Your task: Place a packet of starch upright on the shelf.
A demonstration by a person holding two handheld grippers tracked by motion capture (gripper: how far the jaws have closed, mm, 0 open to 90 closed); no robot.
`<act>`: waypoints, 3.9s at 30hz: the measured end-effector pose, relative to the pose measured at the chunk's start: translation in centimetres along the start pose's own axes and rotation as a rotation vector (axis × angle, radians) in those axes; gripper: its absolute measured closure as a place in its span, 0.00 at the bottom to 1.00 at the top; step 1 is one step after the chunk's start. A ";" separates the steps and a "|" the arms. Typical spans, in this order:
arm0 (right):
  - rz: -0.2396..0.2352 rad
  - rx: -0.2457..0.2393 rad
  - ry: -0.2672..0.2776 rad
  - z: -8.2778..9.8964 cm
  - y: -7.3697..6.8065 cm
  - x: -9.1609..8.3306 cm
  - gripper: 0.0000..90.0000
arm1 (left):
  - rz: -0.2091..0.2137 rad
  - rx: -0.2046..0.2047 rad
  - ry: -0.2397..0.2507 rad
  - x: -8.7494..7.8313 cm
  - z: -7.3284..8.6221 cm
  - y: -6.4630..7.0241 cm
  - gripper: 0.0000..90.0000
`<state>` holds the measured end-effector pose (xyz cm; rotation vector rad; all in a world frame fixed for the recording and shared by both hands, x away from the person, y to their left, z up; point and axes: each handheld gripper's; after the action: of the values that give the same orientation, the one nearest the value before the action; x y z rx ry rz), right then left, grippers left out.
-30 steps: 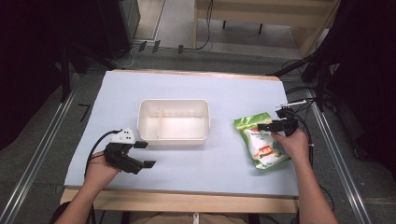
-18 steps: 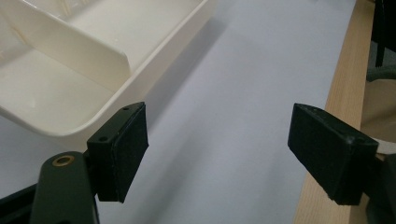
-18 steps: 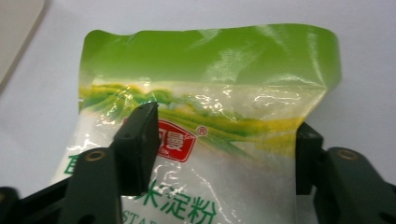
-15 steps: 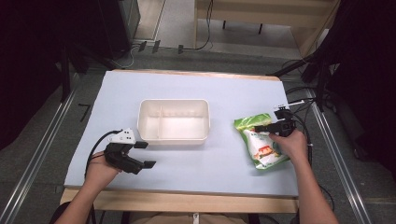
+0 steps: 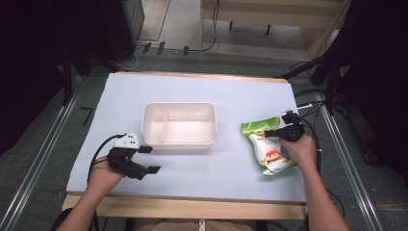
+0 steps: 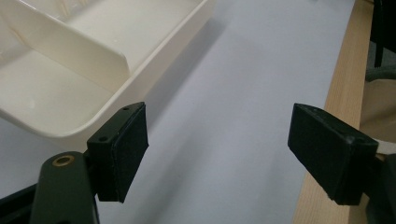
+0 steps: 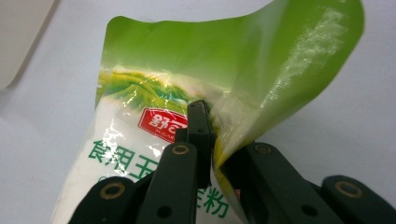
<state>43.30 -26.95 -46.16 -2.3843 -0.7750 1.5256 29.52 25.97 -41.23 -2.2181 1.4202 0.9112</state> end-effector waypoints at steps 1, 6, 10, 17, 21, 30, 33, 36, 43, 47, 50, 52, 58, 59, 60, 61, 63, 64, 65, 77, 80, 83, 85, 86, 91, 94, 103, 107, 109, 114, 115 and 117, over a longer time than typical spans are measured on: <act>0.002 0.003 0.000 0.0 -0.1 0.0 0.98 | 0.004 0.001 0.001 0.0 0.0 0.0 0.23; 0.024 -0.029 0.007 -0.3 -1.0 -0.8 0.98 | 0.004 0.001 0.009 -0.1 0.0 0.0 0.23; 0.036 -0.037 0.032 -0.3 -1.8 -2.0 0.98 | 0.001 -0.001 0.012 -0.1 0.0 0.0 0.23; 0.023 -0.070 0.085 0.2 -2.9 -4.0 0.99 | 0.004 0.002 0.013 -0.1 0.0 0.0 0.23; 0.024 -0.083 0.104 0.6 -3.8 -5.1 0.99 | 0.004 0.002 0.013 -0.1 0.0 0.0 0.23; -0.007 -0.119 0.141 1.5 -6.0 -7.8 0.99 | -0.001 0.002 0.011 -0.2 0.0 0.0 0.23; -0.012 -0.142 0.148 1.7 -6.8 -8.3 0.99 | 0.002 0.002 0.009 -0.1 0.0 0.0 0.23; -0.023 -0.157 0.163 1.7 -7.8 -9.1 0.99 | 0.003 0.004 0.007 -0.1 -0.1 0.1 0.23; -0.046 -0.167 0.208 1.6 -8.7 -10.4 1.00 | 0.002 0.001 0.011 -0.2 0.0 0.0 0.23; -0.060 -0.173 0.238 1.5 -9.3 -11.4 1.00 | 0.001 0.002 0.011 -0.2 0.0 0.0 0.23; -0.057 -0.189 0.257 1.5 -9.9 -12.1 1.00 | -0.001 0.004 0.012 -0.2 0.0 0.0 0.23; -0.054 -0.194 0.272 1.4 -10.2 -12.4 1.00 | 0.000 0.002 0.012 -0.2 0.0 0.0 0.23; -0.053 -0.200 0.287 1.2 -10.8 -12.8 1.00 | 0.007 -0.005 0.022 -0.2 0.0 0.0 0.23; -0.054 -0.195 0.286 1.1 -10.9 -12.8 1.00 | 0.019 -0.014 0.035 -0.3 0.1 -0.1 0.23; -0.058 -0.198 0.290 1.1 -11.0 -12.8 1.00 | 0.018 -0.024 0.044 -0.4 0.1 -0.2 0.23; -0.058 -0.198 0.288 1.0 -11.2 -12.9 1.00 | 0.020 -0.030 0.054 -0.5 0.1 -0.3 0.23; -0.060 -0.201 0.294 0.9 -11.4 -12.9 1.00 | 0.016 -0.028 0.051 -0.5 0.1 -0.3 0.23; -0.061 -0.202 0.295 0.9 -11.6 -12.9 1.00 | 0.015 -0.026 0.047 -0.5 0.2 -0.3 0.23; -0.062 -0.204 0.297 0.8 -11.7 -12.9 1.00 | 0.018 -0.025 0.046 -0.4 0.1 -0.3 0.23; -0.080 -0.218 0.300 -0.9 -13.6 -11.6 1.00 | 0.034 -0.057 0.071 -0.3 0.3 -0.5 0.23; -0.097 -0.226 0.304 -1.4 -14.2 -11.4 1.00 | 0.034 -0.050 0.061 -0.3 0.3 -0.5 0.23; -0.116 -0.232 0.302 -1.9 -14.7 -11.2 1.00 | 0.025 -0.051 0.053 -0.3 0.3 -0.4 0.23; -0.119 -0.239 0.301 -2.2 -15.2 -11.0 1.00 | 0.029 -0.055 0.058 -0.2 0.3 -0.4 0.23; -0.119 -0.238 0.300 -2.4 -15.5 -10.9 1.00 | 0.029 -0.056 0.059 -0.2 0.4 -0.4 0.23; -0.137 -0.248 0.307 -3.3 -16.4 -10.8 1.00 | 0.030 -0.046 0.059 -0.2 0.3 -0.3 0.23; -0.146 -0.253 0.307 -4.0 -17.0 -11.0 1.00 | 0.029 -0.047 0.059 -0.2 0.3 -0.3 0.23; -0.143 -0.301 0.293 -6.4 -19.5 -11.5 1.00 | 0.020 -0.060 0.066 -0.3 0.4 -0.4 0.23; -0.149 -0.319 0.294 -7.4 -20.7 -11.8 1.00 | 0.023 -0.061 0.069 -0.3 0.4 -0.4 0.23; -0.156 -0.324 0.298 -7.8 -21.3 -11.9 1.00 | 0.024 -0.061 0.072 -0.3 0.4 -0.4 0.23; -0.191 -0.326 0.308 -8.7 -22.4 -12.0 1.00 | 0.023 -0.064 0.073 -0.4 0.4 -0.4 0.23; -0.197 -0.326 0.309 -8.9 -22.5 -11.9 1.00 | 0.022 -0.064 0.072 -0.4 0.4 -0.4 0.23; -0.208 -0.325 0.303 -9.3 -22.9 -11.7 1.00 | 0.023 -0.064 0.074 -0.4 0.4 -0.4 0.23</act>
<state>40.45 -12.96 -22.80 -2.5714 -1.2267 0.9895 29.64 26.66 -41.30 -2.3089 1.4725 0.9021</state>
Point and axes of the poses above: each handheld gripper's, and its own axes: x roughly forward along the jaws, z roughly out of its underside, y roughly to its right, and after that the axes turned 8 degrees about x, right-handed
